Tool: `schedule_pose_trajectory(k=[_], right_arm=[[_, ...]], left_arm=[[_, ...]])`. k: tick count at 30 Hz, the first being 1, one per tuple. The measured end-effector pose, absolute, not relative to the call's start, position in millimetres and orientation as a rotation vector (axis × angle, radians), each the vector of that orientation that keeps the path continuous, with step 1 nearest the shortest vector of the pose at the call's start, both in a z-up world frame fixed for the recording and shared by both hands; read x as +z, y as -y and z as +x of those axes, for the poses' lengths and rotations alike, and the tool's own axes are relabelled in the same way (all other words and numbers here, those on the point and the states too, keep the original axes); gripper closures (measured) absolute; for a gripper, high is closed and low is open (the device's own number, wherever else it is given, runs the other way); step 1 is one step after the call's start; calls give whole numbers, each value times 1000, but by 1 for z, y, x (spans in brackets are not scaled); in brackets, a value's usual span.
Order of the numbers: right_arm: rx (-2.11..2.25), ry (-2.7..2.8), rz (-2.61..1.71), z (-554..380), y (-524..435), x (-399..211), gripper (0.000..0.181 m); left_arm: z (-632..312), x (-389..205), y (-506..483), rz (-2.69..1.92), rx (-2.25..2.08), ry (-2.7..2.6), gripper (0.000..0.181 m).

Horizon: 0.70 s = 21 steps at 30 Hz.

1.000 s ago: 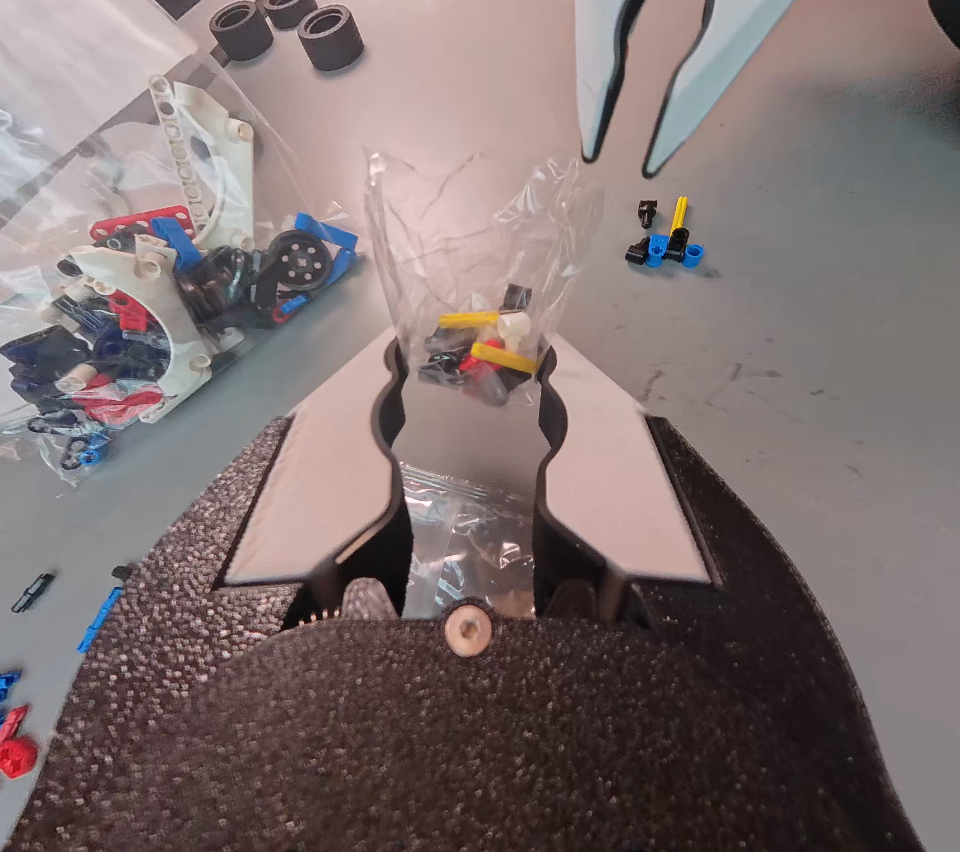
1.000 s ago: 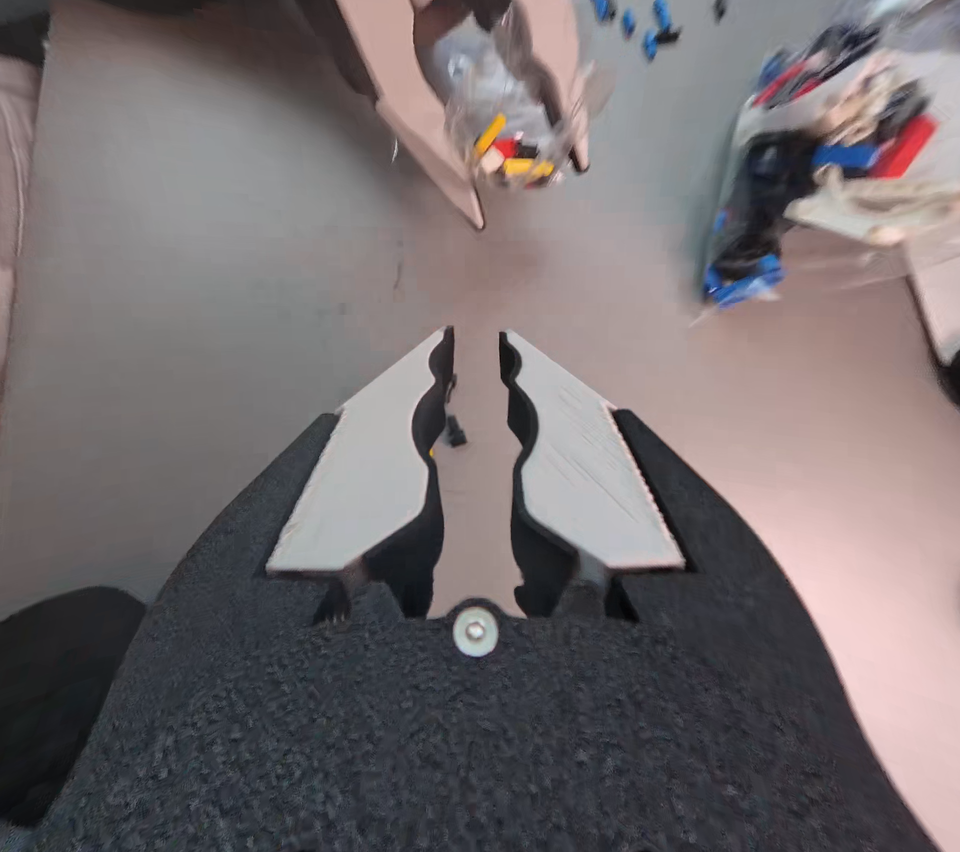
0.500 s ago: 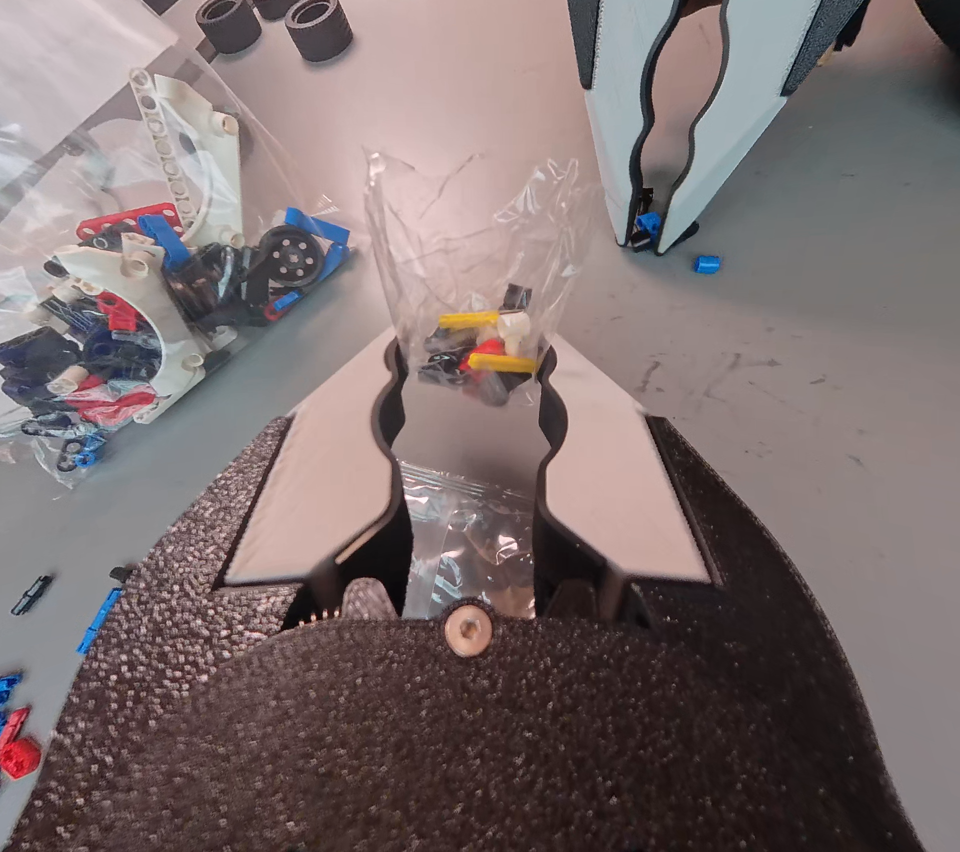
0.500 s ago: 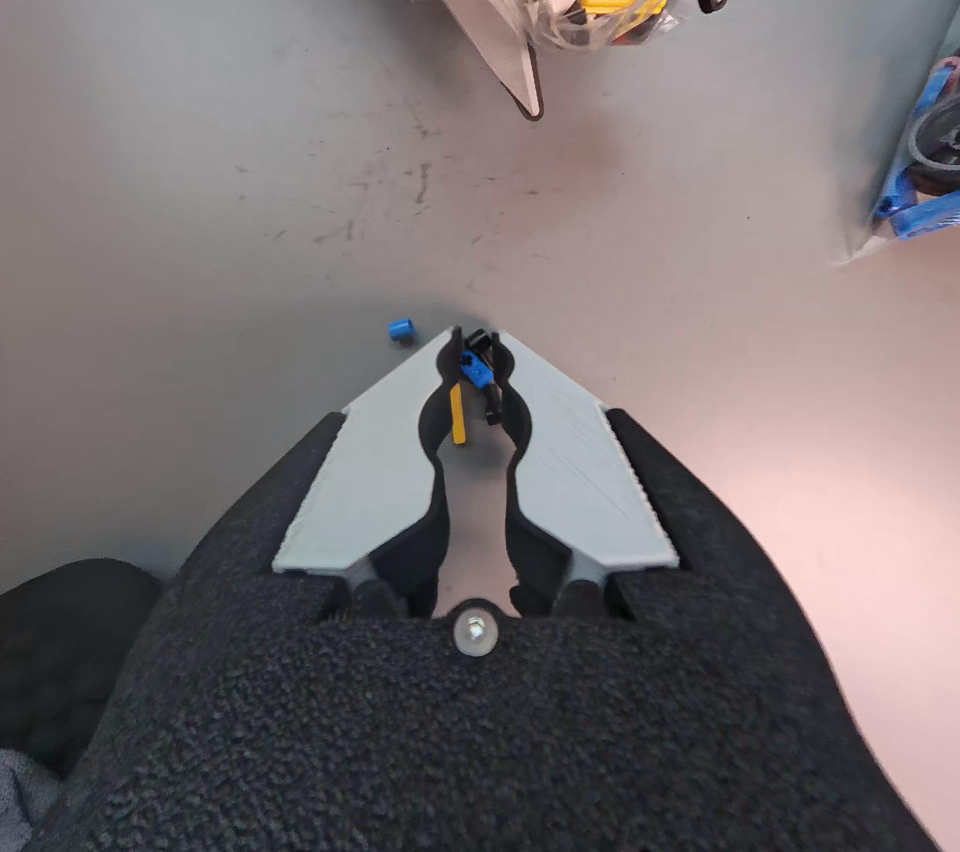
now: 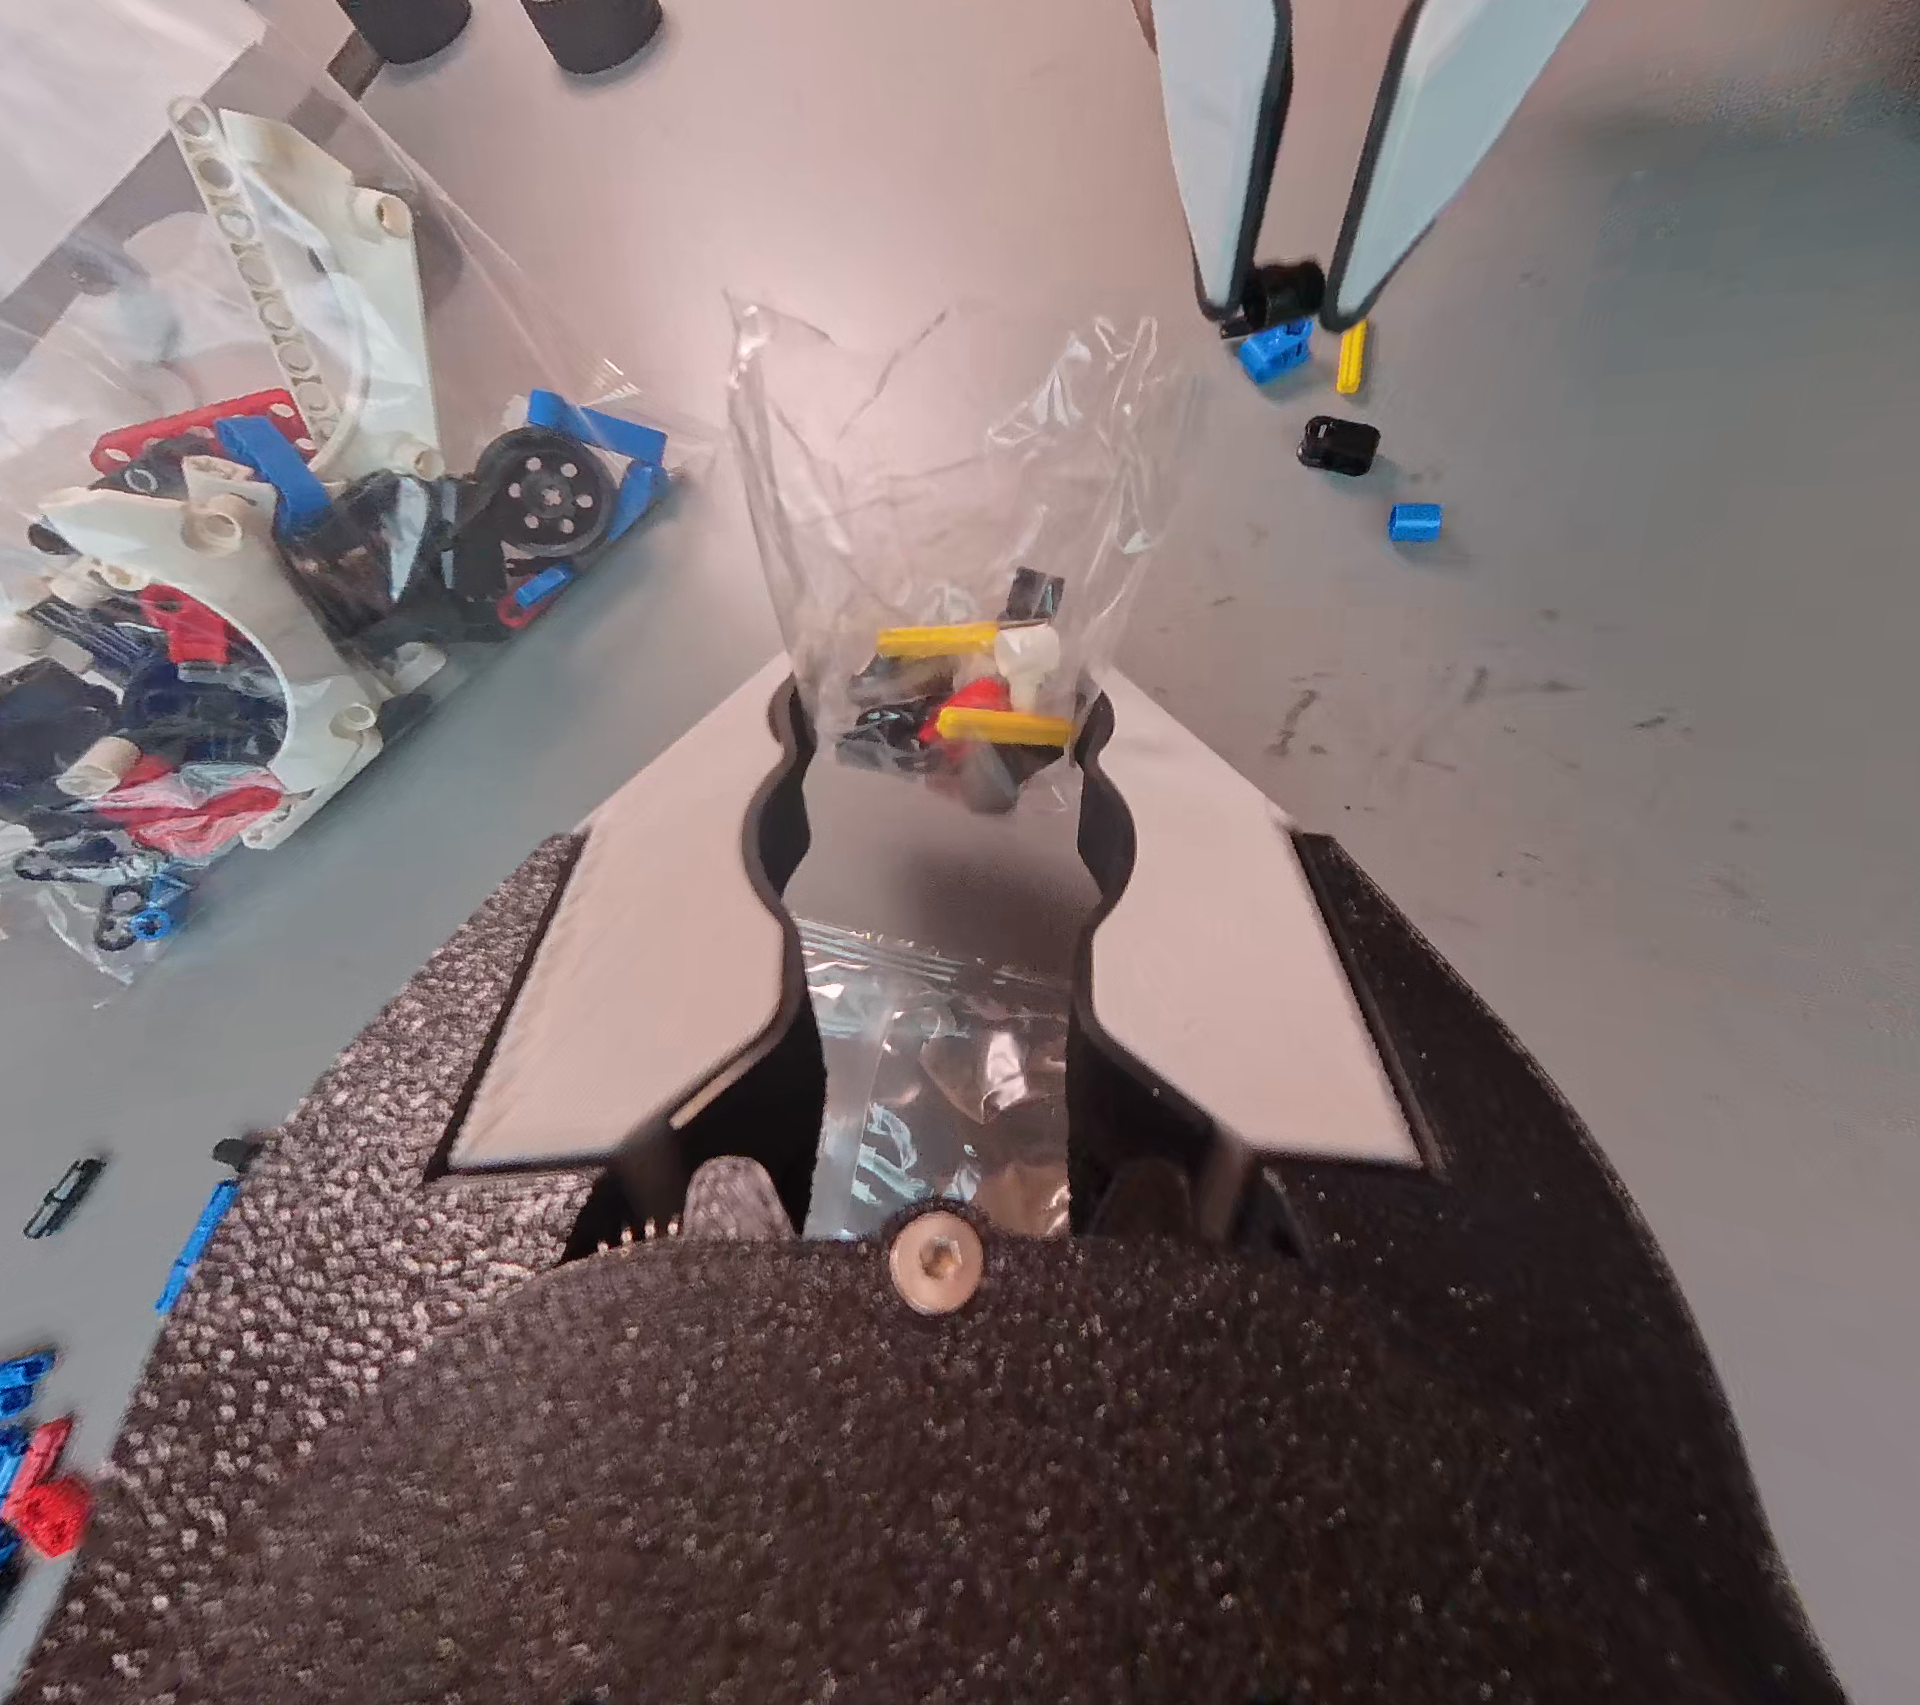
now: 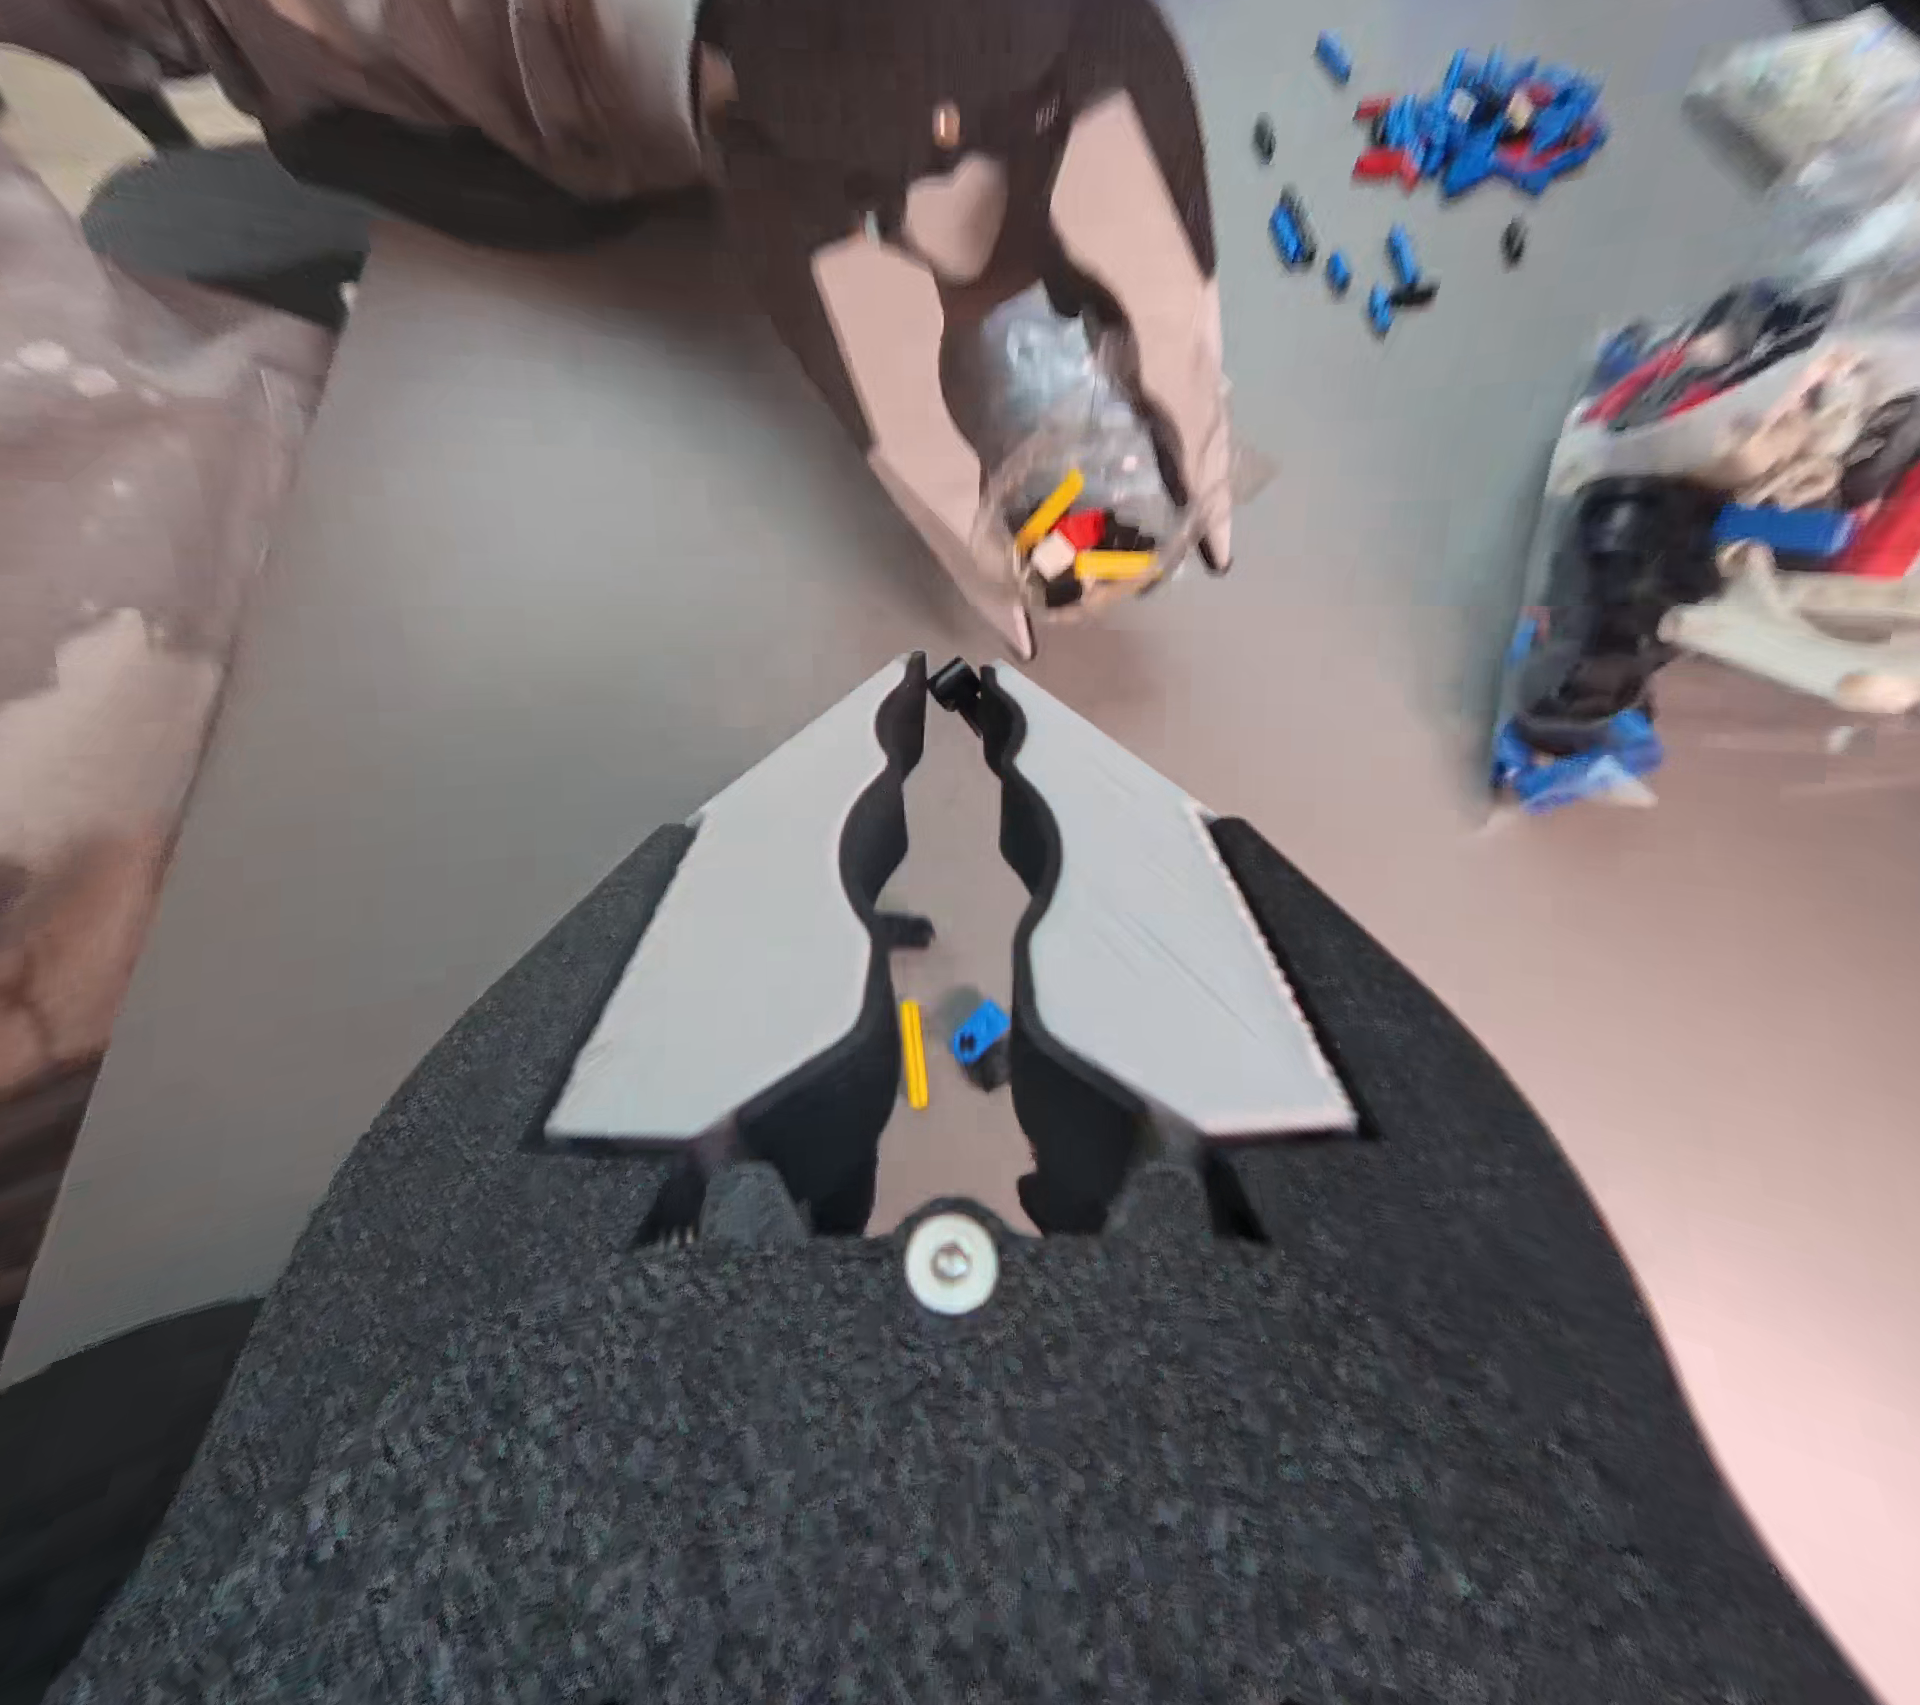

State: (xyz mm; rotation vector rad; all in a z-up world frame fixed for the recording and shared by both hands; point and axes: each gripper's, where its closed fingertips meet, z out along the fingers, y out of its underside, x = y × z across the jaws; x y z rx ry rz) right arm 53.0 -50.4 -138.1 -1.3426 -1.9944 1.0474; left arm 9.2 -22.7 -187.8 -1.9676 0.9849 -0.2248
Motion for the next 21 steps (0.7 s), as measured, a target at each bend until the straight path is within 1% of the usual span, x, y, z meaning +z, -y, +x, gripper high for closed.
schedule_pose_trajectory(k=[3, 7, 8, 10, 13, 15, 18, 21], right_arm=[[1082, 1836, -1252, 35, 49, -111, 171], [982, 1807, -1243, 18, 45, -122, 170], [974, 1806, -1238, 16, 45, -124, 165], [1012, 1768, -1229, 15, 44, -116, 161], [1106, 1736, -1241, 25, 42, -102, 160], [1084, 1841, -1300, 39, 41, -115, 160], [888, 2049, -1445, 66, 34, -158, 157], [797, 2194, -1558, 83, 38, -188, 156]], left_arm=[[12, -191, 24, -1965, -197, -1022, 132], [17, -188, 27, -1940, -212, -1037, 132], [17, -187, 26, -1940, -213, -1033, 132], [15, -186, 26, -1941, -218, -1021, 132], [11, -183, 24, -1943, -234, -990, 133], [9, -182, 22, -1950, -228, -971, 133], [8, -184, 21, -1955, -222, -971, 132], [10, -187, 22, -1960, -218, -983, 132]])
